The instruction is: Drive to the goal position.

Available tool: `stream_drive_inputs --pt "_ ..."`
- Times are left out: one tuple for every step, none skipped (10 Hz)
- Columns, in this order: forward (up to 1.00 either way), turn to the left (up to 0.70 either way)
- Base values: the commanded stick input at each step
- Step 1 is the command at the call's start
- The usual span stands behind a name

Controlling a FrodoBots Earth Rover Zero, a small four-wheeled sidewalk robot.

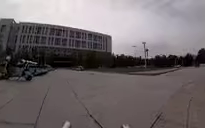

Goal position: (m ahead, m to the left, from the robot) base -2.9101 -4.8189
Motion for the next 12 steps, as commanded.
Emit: stream_drive_inputs --pt "0.70 0.00" --pt "0.70 0.00" --pt "0.70 0.00" --pt "0.70 0.00" --pt "0.70 0.00" --pt "0.70 0.00" --pt "0.70 0.00" --pt "0.70 0.00" --pt "0.70 0.09" --pt "0.70 0.35" --pt "0.70 0.30" --pt "0.70 0.17"
